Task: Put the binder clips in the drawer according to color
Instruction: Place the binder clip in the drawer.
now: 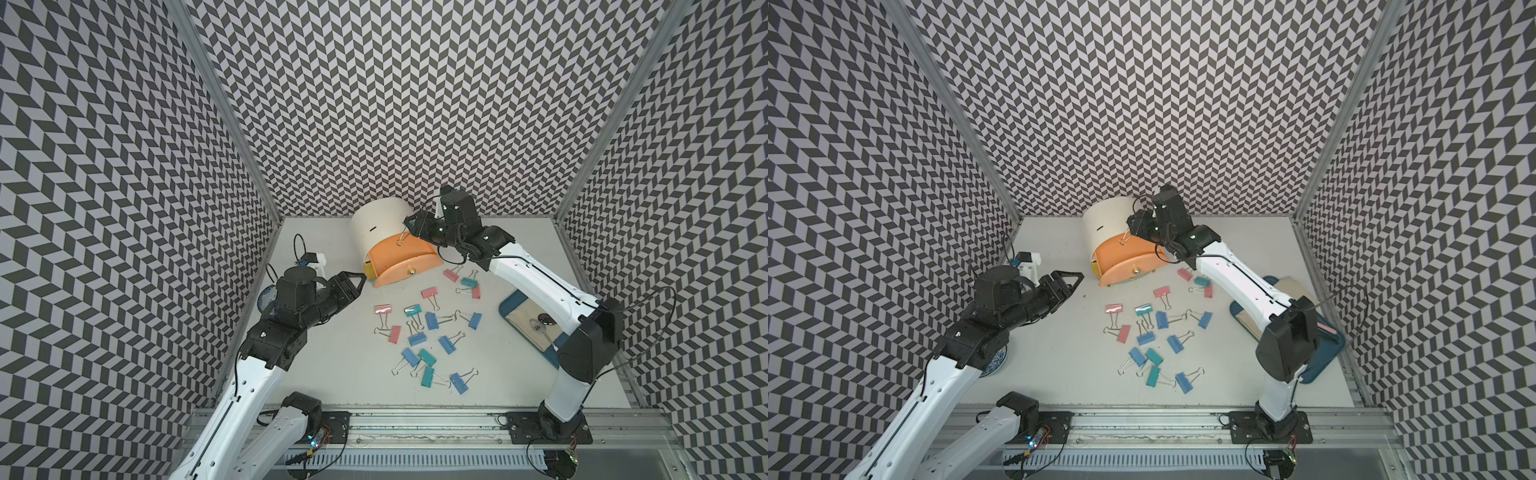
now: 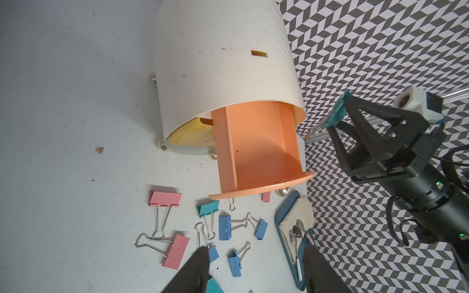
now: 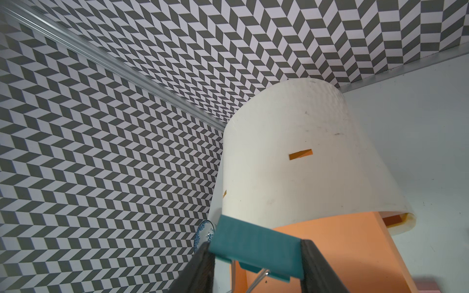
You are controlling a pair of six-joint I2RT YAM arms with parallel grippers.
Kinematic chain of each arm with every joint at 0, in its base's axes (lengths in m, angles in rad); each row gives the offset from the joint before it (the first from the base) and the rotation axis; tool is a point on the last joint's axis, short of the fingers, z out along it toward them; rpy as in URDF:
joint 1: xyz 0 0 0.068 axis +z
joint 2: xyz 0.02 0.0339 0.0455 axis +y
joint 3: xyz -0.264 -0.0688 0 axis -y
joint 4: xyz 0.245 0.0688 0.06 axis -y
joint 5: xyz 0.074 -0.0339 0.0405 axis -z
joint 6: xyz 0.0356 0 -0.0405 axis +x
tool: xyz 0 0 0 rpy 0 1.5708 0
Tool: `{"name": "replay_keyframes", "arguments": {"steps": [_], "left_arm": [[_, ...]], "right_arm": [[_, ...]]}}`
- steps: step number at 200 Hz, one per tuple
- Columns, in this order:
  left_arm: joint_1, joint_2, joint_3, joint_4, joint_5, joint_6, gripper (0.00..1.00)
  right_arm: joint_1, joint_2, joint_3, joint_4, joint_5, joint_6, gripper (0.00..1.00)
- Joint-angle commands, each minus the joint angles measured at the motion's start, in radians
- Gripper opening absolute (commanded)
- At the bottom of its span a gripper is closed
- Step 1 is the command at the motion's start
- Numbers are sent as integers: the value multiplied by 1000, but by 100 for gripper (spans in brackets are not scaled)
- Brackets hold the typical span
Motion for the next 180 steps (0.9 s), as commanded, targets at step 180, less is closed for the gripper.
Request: {"name": "replay_keyframes", "arguments": {"steps": [180], "left_arm": [[17,-44,5,-26,2,8,64]], "right_arm": [[16,-59,-75,85,25,-144,60]]}}
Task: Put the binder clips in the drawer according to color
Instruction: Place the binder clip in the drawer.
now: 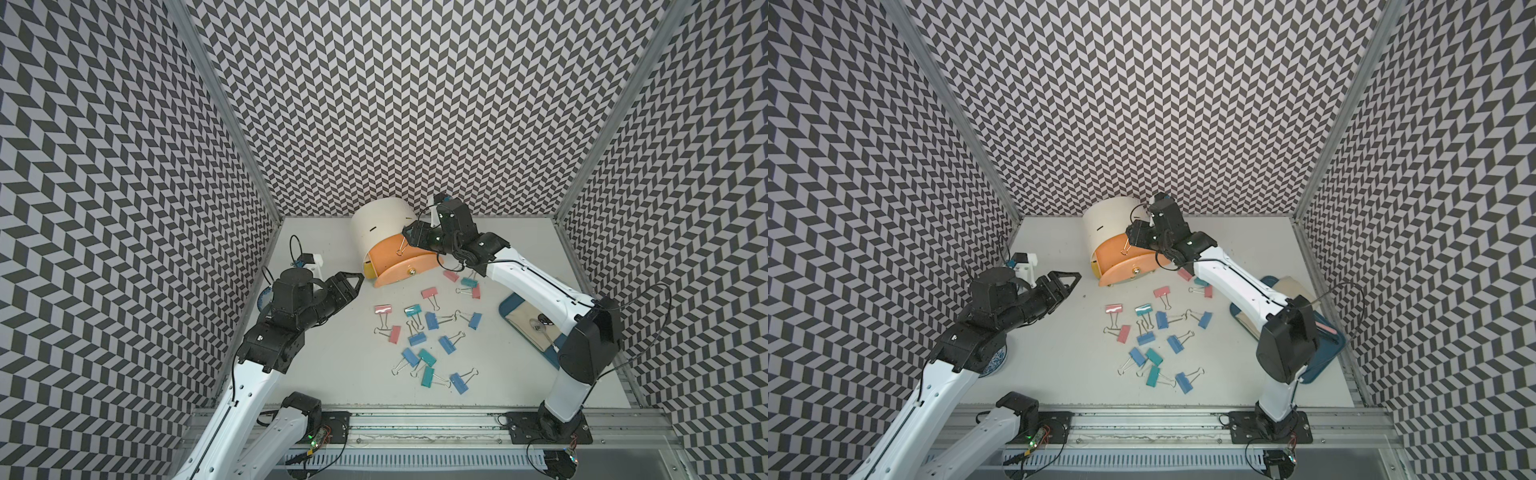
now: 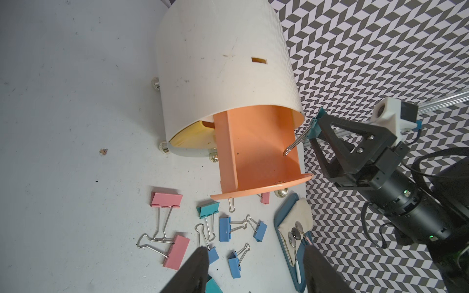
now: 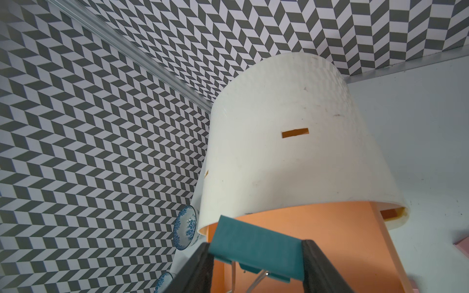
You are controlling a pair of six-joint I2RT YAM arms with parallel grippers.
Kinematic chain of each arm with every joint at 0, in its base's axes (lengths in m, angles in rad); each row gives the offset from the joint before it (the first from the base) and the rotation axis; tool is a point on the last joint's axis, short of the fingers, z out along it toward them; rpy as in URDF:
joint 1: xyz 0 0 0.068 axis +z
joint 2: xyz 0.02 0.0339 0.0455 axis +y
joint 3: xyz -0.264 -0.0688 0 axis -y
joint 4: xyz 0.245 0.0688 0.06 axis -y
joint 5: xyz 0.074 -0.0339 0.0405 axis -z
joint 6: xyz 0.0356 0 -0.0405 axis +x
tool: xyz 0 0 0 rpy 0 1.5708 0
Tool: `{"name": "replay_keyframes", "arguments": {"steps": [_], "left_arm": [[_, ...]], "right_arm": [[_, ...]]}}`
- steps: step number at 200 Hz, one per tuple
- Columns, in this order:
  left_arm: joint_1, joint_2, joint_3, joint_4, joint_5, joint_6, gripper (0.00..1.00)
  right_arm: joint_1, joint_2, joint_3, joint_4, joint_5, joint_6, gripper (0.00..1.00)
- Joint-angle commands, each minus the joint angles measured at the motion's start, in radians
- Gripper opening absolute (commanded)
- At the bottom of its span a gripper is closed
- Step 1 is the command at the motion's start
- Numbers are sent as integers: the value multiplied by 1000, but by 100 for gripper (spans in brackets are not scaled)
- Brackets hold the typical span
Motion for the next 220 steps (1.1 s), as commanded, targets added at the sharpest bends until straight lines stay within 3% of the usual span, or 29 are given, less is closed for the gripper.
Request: {"name": "replay_keyframes", "arguments": {"steps": [1,42,109,165,220], "left_arm": [[6,-20,4,-14,0,8,64],[6,-32,-2,-25,-2,8,63],[6,-62,-27,-76,-2,21,63],[-4,-160,-244,-71,87,-29,59],[-76,-237,-449,-36,130,-102,58]], "right_arm": [[6,-53,8,52,18,-37,60],[6,-82,-6,78,-8,-87,67],[4,-225,-103,60,-1,-166,66],[4,-441,-386,-64,-23,-163,58],[22,-602,-791,-87,-227,-131,54]]}}
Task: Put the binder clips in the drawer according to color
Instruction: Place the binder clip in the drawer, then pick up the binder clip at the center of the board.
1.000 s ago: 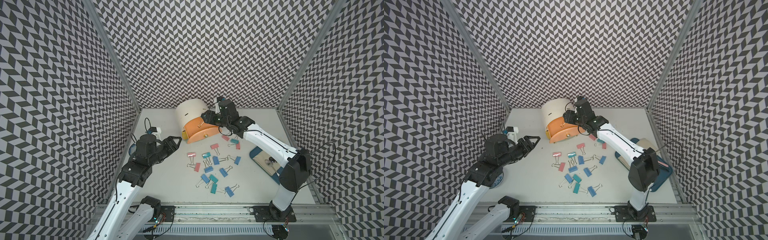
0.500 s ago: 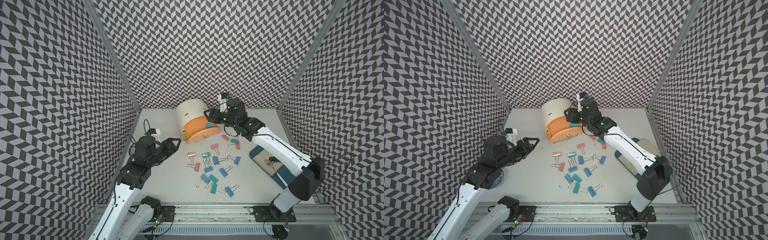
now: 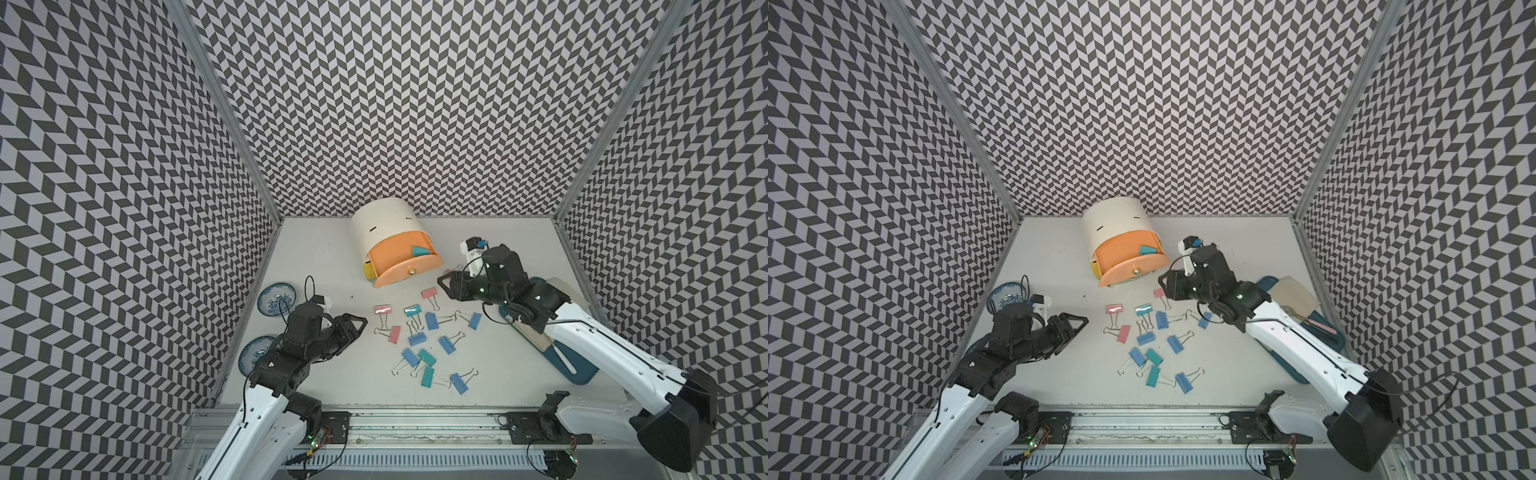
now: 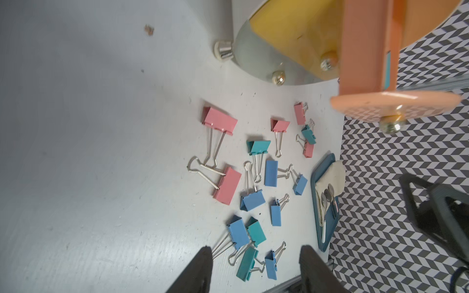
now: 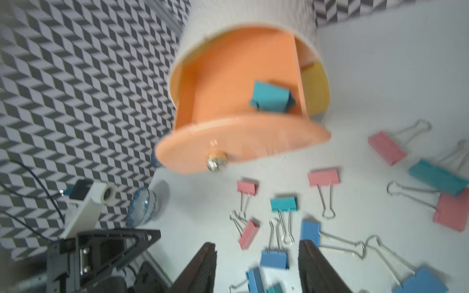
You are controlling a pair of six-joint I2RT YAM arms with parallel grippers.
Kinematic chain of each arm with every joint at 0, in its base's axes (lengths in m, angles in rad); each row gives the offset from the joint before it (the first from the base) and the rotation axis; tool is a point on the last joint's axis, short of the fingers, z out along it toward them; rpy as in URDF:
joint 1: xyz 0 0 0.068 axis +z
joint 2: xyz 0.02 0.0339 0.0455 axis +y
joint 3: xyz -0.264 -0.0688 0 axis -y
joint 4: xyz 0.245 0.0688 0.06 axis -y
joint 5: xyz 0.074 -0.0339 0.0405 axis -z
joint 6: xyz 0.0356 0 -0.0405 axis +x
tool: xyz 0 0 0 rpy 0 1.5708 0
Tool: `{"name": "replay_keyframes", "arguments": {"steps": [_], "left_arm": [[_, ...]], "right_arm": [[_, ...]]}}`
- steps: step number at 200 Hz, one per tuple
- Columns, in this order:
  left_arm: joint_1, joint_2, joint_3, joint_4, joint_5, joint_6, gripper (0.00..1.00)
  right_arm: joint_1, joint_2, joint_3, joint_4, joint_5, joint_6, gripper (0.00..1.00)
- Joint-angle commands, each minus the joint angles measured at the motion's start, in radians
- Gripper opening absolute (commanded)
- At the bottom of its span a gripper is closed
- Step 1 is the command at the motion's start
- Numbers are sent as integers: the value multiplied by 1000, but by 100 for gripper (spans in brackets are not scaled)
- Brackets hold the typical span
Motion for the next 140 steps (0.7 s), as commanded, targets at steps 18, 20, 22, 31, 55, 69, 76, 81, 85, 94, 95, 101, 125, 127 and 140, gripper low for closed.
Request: {"name": "replay_keyframes", "arguments": {"steps": [18,20,22,31,55,69,76,81,85,94,95,101,125,127,140], "left_arm": [[-83,-22,-95,20,36,-51,57],[-89,-21,-98,19,33,-52,57],[-94,-18,-100,17,31,-54,57],[-121,-9,-105,6,19,-58,57],[-177,22,-87,-20,-3,-79,56],[-201,34,-58,-48,-38,-88,56],[-209,34,-48,-47,-45,-90,56],[-214,32,-43,-48,-50,-96,56],[-216,29,-39,-46,-53,-101,57],[-221,19,-35,-39,-52,-113,57],[-221,18,-35,-36,-52,-115,57],[-223,10,-35,-27,-50,-122,57],[-224,-12,-31,25,-43,-148,57],[-224,-12,-29,28,-43,-150,57],[-226,-11,-16,49,-37,-156,57]], "right_arm": [[63,-45,-208,-22,-166,-5,53],[69,-47,-217,-21,-168,-6,53],[75,-48,-226,-20,-169,-6,53],[97,-54,-261,-12,-181,-5,53],[158,-51,-295,-23,-196,17,52],[204,-56,-310,-17,-165,46,51],[227,-55,-314,-13,-161,55,51],[246,-52,-314,-12,-154,58,51],[261,-50,-313,-15,-146,61,51],[292,-49,-306,-29,-123,61,52],[296,-49,-305,-29,-121,59,52],[315,-48,-302,-34,-113,56,52],[373,-39,-289,-38,-87,28,56],[377,-37,-287,-38,-82,26,57],[409,-19,-282,-49,-32,23,58]]}}
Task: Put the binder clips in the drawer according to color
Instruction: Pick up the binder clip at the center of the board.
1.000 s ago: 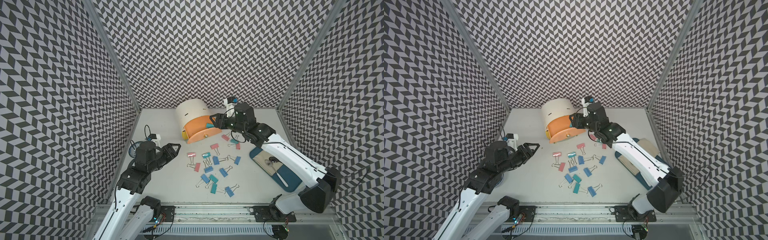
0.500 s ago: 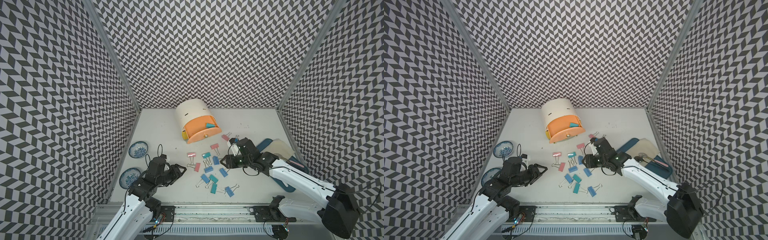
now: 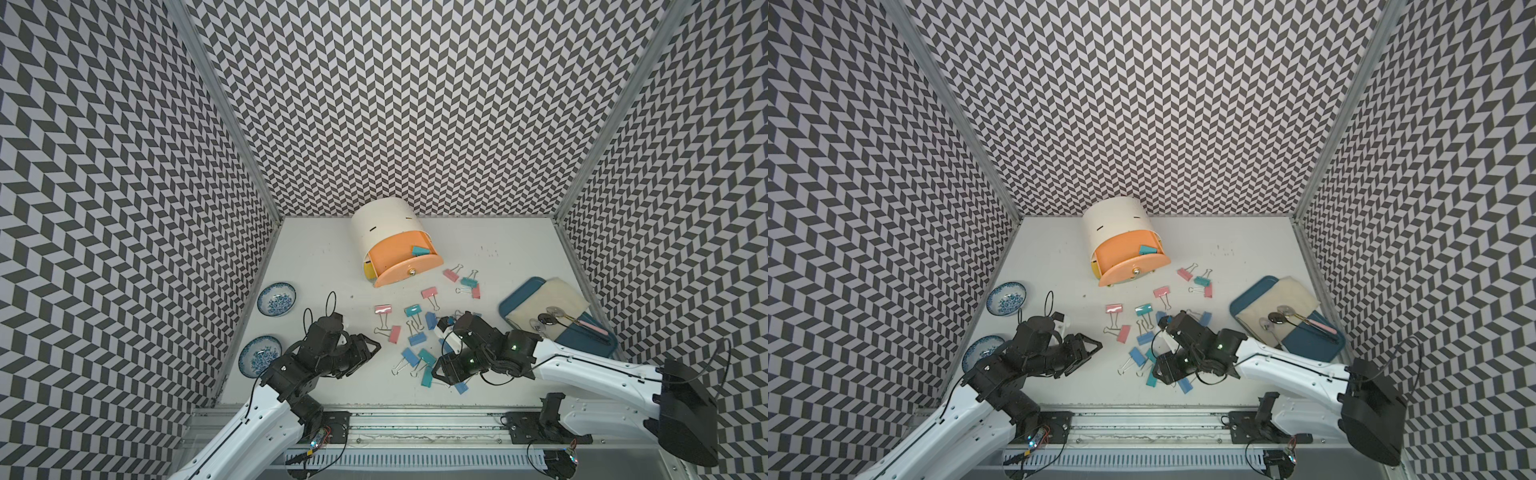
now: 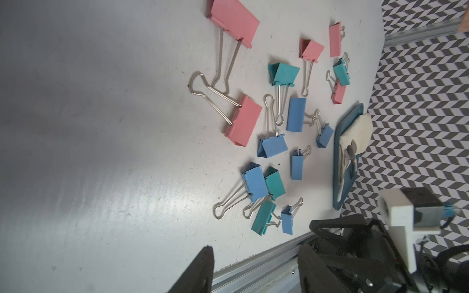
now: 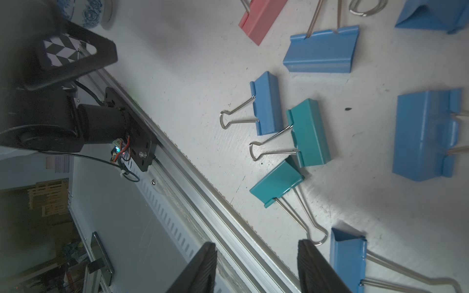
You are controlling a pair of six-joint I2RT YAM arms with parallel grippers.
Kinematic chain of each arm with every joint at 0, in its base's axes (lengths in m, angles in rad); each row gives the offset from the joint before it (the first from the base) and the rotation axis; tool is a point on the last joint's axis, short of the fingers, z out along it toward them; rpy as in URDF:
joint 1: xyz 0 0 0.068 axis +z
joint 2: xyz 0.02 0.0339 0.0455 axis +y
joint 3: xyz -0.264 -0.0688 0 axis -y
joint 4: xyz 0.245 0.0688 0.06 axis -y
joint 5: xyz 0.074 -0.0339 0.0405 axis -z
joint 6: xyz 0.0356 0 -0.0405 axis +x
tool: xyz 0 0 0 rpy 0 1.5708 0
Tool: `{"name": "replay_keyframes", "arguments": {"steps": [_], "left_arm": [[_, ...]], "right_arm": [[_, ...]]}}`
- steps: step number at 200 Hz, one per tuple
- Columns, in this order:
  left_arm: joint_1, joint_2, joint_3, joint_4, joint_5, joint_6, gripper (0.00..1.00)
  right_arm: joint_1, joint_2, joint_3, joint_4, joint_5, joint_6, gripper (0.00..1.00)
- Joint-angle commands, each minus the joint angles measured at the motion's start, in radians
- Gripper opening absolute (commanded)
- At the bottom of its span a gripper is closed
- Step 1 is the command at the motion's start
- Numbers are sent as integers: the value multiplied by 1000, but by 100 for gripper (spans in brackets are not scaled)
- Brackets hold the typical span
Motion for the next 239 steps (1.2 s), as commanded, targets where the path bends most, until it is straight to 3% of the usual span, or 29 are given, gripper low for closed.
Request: {"name": "replay_keyframes", "arguments": {"steps": [1,86,146,239], "left_arm": [[-5,-8,51,59,-8,-28,57],[-5,12,143,53,52,42,59],[-5,-13,135,44,55,36,60],[-5,-80,108,20,18,-21,60]], "right_arm": [[45,13,25,7,87,-18,58],[320,288,148,-54,462,0,63],[330,367,189,-70,544,-13,67],[292,374,129,-32,535,-77,70]]}}
